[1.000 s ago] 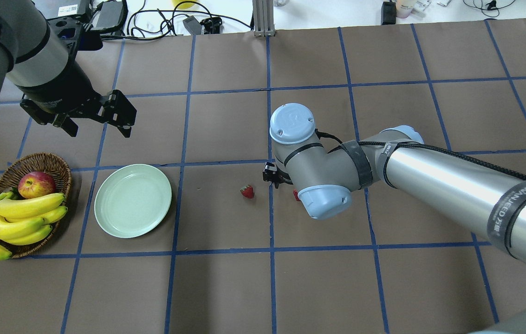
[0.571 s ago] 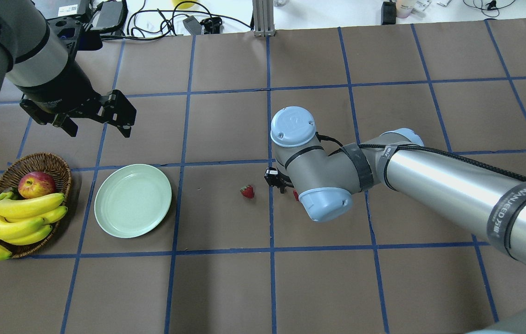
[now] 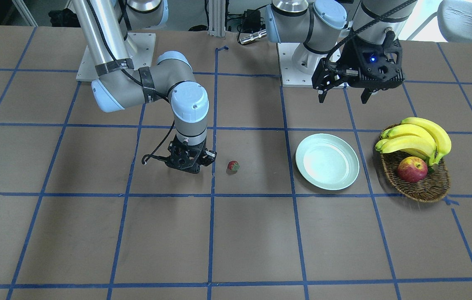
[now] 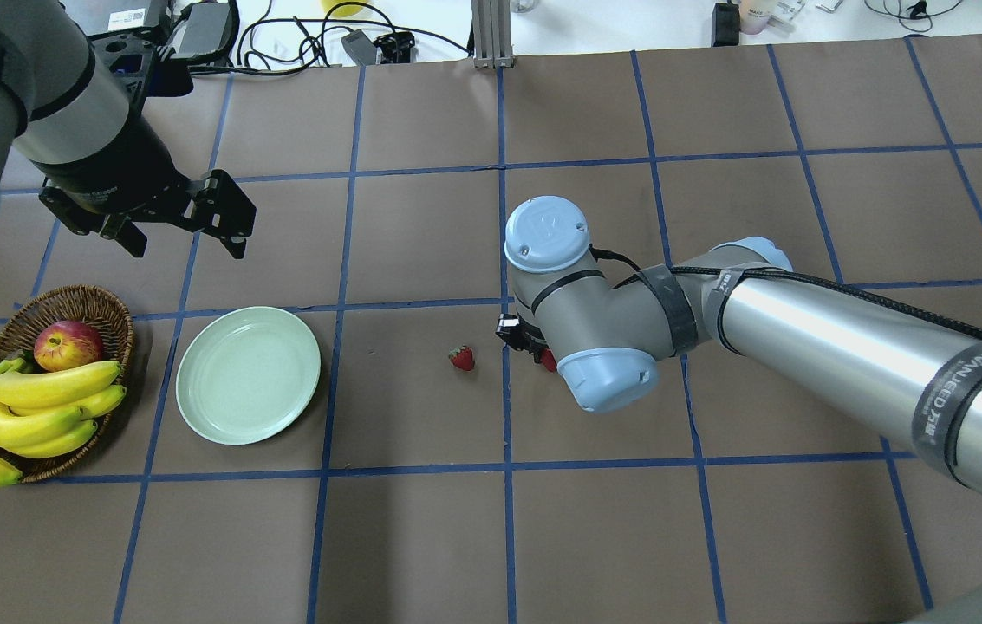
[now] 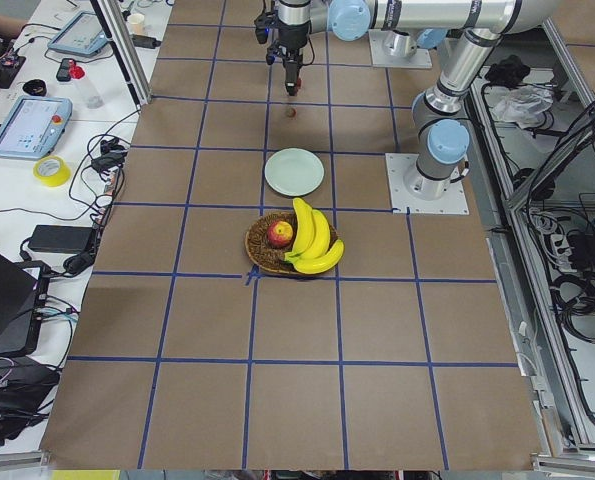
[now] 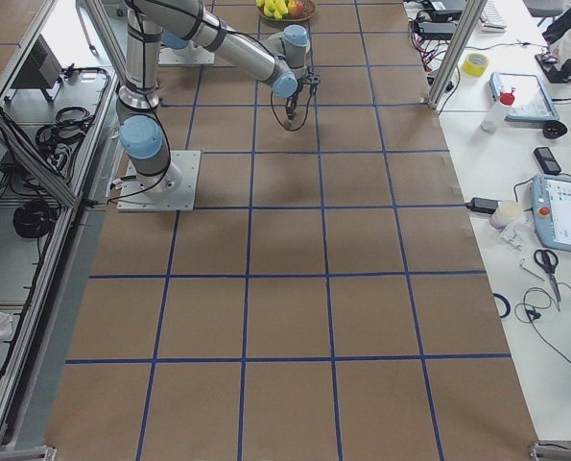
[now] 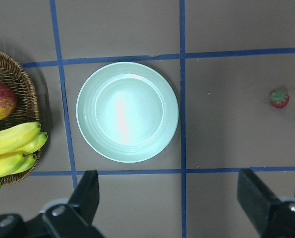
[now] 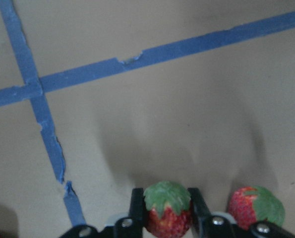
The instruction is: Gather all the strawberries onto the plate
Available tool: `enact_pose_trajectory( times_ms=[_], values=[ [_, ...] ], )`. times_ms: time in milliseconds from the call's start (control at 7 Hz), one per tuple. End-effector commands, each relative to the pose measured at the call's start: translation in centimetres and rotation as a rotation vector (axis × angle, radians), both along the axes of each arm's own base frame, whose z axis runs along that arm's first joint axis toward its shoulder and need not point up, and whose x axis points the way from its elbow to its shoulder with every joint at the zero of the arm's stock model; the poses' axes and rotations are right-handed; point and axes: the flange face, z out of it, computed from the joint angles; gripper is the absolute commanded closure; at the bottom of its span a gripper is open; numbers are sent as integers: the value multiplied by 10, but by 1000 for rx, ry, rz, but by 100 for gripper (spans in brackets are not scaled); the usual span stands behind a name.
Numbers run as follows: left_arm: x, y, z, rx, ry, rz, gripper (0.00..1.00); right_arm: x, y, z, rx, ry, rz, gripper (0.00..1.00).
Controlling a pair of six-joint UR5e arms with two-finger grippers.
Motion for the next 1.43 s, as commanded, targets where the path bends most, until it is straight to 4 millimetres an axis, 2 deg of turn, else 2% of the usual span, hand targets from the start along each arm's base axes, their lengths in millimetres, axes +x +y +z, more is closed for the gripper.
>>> enact_pose_trajectory(
  times_ms=[0,143,429,714,857,1000,1143,1286],
  values=[
    [-1,1,-3,3,1,-1,0,14,-8,25,-52,-30,-58,90],
    [-1,1,-3,3,2,1,0,37,-11,42,-62,-101,-111,89],
    [-1,2,-4,5,2,2,0,84,13,50,-70,-133,-242,88],
    [-1,2,-5,7,3,10,0,118,21,37,-66,-144,-360,87],
    [-1,2,-4,3,2,7,0,132,23,21,-49,-132,-401,81],
    [-1,2,-5,4,2,4,0,138,19,17,-50,-137,-433,77],
    [-1,2,-3,1,2,4,0,141,20,11,-27,-149,-446,69],
    [-1,3,-3,3,1,4,0,143,19,8,-20,-162,-446,56]
  ],
)
